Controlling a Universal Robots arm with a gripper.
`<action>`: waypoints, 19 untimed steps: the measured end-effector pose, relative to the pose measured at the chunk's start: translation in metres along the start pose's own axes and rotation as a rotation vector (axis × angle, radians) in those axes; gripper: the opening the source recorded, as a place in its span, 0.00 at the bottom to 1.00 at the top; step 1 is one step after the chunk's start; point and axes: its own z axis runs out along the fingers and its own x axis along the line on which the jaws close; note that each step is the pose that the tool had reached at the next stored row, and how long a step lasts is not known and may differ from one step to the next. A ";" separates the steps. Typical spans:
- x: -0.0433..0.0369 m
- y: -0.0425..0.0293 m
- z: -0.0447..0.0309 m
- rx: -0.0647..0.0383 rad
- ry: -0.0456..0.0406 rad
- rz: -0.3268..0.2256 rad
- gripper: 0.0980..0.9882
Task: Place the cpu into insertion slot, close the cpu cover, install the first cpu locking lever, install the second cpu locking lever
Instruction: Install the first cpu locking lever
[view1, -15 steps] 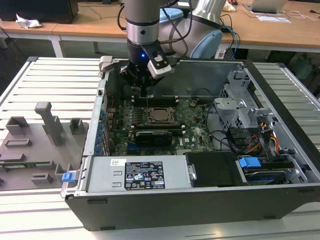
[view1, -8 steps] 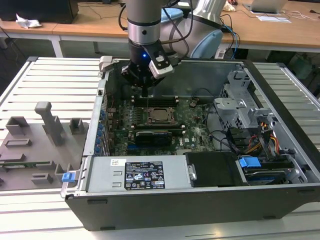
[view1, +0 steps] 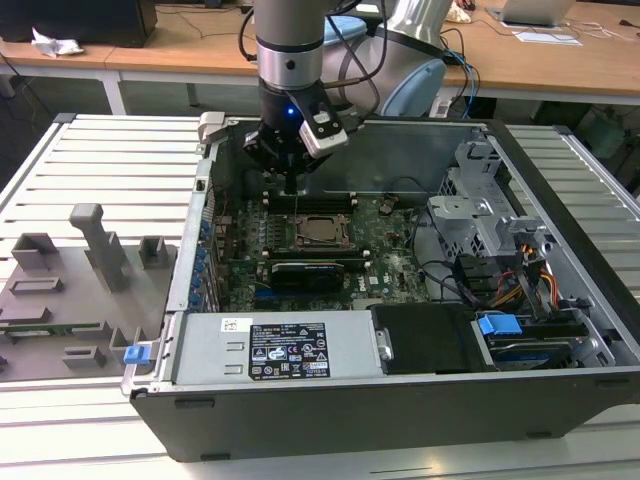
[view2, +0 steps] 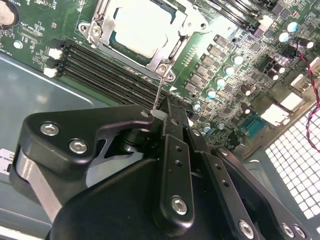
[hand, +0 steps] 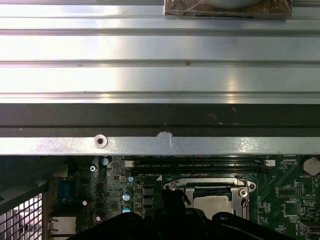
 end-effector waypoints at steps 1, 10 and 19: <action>-0.0001 0.0000 0.0000 0.000 0.0000 0.000 0.01; -0.0016 0.0000 0.0003 0.000 0.0000 0.000 0.01; -0.0044 0.0000 0.0009 0.000 -0.0001 0.000 0.01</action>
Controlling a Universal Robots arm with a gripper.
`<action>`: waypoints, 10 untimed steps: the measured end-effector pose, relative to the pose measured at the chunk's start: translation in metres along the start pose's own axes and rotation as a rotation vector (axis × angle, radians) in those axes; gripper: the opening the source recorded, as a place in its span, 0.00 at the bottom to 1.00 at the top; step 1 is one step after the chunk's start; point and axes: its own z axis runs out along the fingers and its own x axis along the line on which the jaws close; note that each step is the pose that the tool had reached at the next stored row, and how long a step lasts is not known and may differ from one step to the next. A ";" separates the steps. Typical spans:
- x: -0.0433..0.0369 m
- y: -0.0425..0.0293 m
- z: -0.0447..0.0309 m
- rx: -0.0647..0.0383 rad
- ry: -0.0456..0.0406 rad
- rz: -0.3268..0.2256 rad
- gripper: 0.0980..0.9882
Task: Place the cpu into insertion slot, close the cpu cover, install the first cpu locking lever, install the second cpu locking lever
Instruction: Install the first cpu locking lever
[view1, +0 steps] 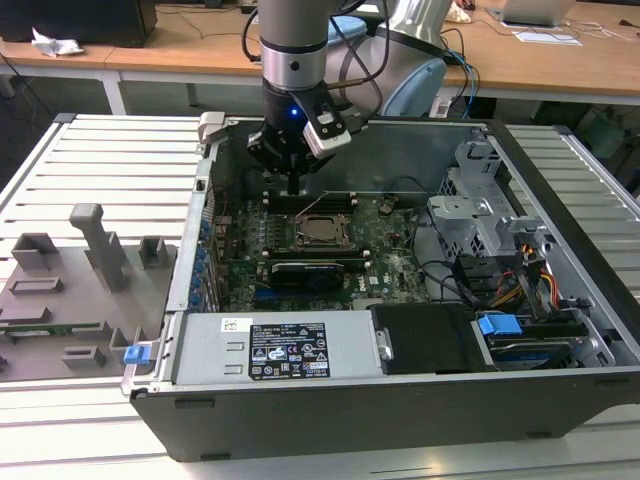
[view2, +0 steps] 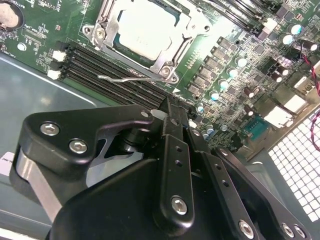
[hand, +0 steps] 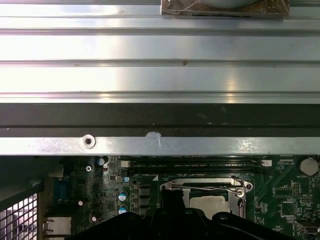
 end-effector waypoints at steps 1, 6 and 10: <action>-0.0005 0.0000 0.0001 0.000 0.0000 0.000 0.01; -0.0061 0.0000 0.0011 0.001 -0.0001 0.000 0.01; -0.0130 0.0000 0.0024 -0.015 0.0004 -0.003 0.01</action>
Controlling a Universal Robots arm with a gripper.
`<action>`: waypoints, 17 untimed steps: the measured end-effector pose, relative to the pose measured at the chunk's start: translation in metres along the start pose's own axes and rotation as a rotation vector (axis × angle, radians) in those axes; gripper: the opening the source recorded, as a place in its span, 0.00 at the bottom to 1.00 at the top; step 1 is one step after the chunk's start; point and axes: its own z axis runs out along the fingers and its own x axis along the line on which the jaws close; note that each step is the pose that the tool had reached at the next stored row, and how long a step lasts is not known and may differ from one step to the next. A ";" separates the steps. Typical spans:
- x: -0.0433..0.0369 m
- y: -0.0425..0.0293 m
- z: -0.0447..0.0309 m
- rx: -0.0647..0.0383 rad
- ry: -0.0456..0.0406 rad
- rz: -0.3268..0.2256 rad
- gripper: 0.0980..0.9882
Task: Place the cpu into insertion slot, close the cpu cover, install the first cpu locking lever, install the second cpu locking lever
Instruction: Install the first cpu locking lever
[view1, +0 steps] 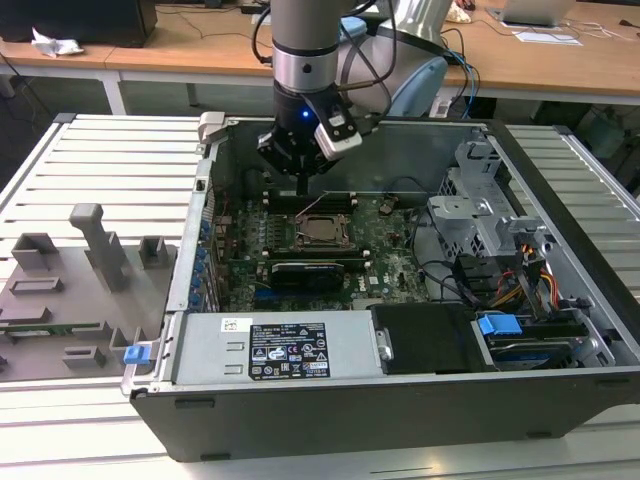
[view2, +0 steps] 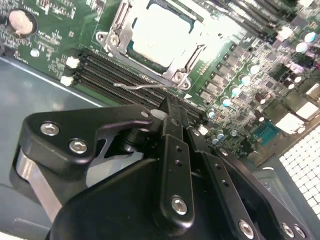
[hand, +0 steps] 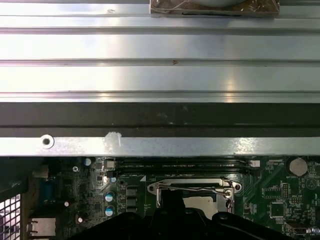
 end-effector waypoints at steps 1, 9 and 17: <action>0.0000 -0.0001 0.0003 -0.009 0.0004 -0.006 0.01; -0.0055 -0.0003 0.0034 -0.010 0.0040 -0.065 0.01; -0.0083 -0.0004 0.0061 -0.010 0.0041 -0.067 0.01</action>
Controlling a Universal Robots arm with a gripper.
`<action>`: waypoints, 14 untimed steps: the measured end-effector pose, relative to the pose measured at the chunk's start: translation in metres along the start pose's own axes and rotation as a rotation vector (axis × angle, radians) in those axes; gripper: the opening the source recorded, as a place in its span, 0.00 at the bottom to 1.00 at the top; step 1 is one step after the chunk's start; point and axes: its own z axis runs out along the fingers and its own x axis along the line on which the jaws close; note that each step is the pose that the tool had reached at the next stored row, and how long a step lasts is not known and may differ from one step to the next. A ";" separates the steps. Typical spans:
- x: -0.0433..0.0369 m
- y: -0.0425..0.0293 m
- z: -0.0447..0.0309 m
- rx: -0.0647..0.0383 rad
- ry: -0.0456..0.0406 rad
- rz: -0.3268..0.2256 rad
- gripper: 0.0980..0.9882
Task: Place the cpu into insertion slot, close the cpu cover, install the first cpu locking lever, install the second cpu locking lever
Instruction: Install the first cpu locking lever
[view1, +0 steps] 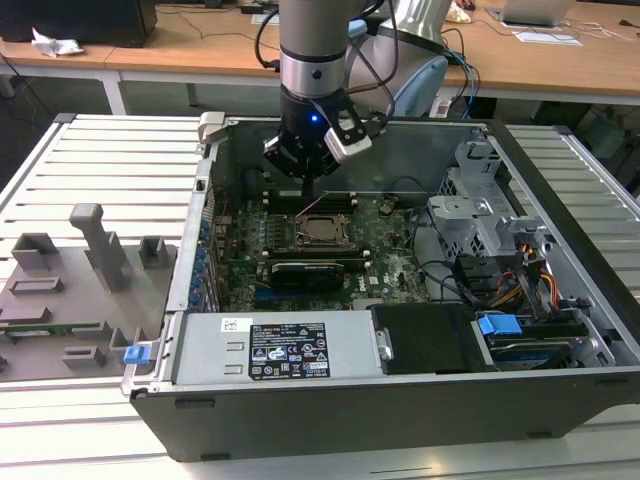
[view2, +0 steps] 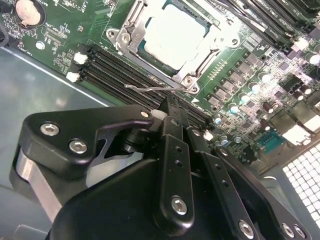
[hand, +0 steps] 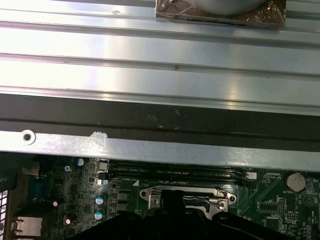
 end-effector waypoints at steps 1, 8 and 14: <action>0.0000 0.0000 0.0006 0.000 0.0004 -0.005 0.01; -0.0013 -0.0002 0.0018 0.000 0.0007 -0.010 0.01; -0.0026 -0.0003 0.0029 0.000 0.0006 -0.010 0.01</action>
